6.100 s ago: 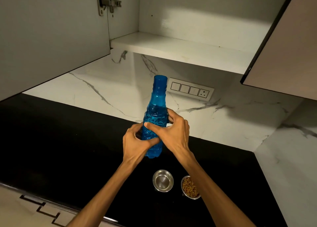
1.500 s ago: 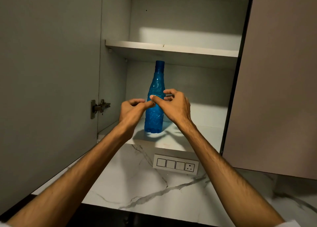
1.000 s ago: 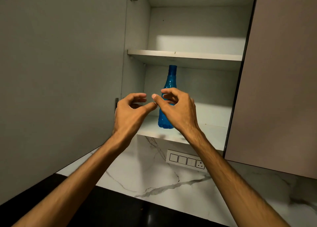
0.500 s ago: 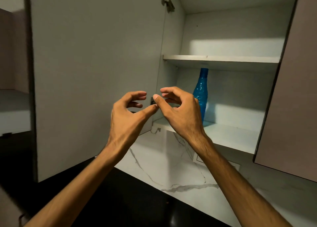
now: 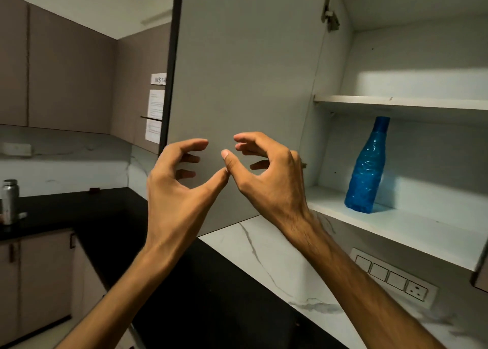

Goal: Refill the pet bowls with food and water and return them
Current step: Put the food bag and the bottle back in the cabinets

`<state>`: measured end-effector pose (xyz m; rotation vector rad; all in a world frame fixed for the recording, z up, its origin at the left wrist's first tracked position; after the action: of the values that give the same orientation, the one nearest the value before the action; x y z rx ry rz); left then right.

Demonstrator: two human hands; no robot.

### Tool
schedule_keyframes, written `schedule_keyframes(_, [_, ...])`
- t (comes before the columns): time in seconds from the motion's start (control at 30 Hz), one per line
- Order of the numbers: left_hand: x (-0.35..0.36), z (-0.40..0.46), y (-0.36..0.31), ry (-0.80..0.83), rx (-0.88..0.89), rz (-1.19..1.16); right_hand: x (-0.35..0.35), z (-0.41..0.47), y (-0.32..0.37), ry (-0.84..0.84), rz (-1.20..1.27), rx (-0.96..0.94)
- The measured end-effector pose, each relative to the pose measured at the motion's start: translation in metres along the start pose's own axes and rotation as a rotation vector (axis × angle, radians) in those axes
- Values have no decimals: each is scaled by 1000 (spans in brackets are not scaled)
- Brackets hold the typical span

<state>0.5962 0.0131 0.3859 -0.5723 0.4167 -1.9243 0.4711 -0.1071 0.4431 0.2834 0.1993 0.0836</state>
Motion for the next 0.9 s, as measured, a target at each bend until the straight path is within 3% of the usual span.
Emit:
schedule_keyframes(0.2, [-45, -2, -3, -149, 108, 124, 27, -6, 31, -3, 42, -101])
schedule_keyframes(0.3, [-57, -1, 9, -176, 29, 111, 42, -7, 42, -5, 45, -131])
schedule_keyframes(0.53, [-57, -13, 59, -91, -356, -84, 70, -12, 53, 2, 21, -173])
schedule_keyframes(0.9, [-49, -26, 58, -105, -408, -97, 65, -20, 47, -6, -65, -213])
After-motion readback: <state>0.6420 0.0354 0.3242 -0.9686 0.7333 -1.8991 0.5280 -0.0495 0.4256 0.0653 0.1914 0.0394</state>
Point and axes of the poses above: each hand's wrist, its own z-axis towards the middle knuckle, its own x-axis out of the palm, y = z × x, the point moved 9 cm from there along z, towards the middle knuckle, and after that the axes turned 6 degrees about -y, right-handed, at the moved point
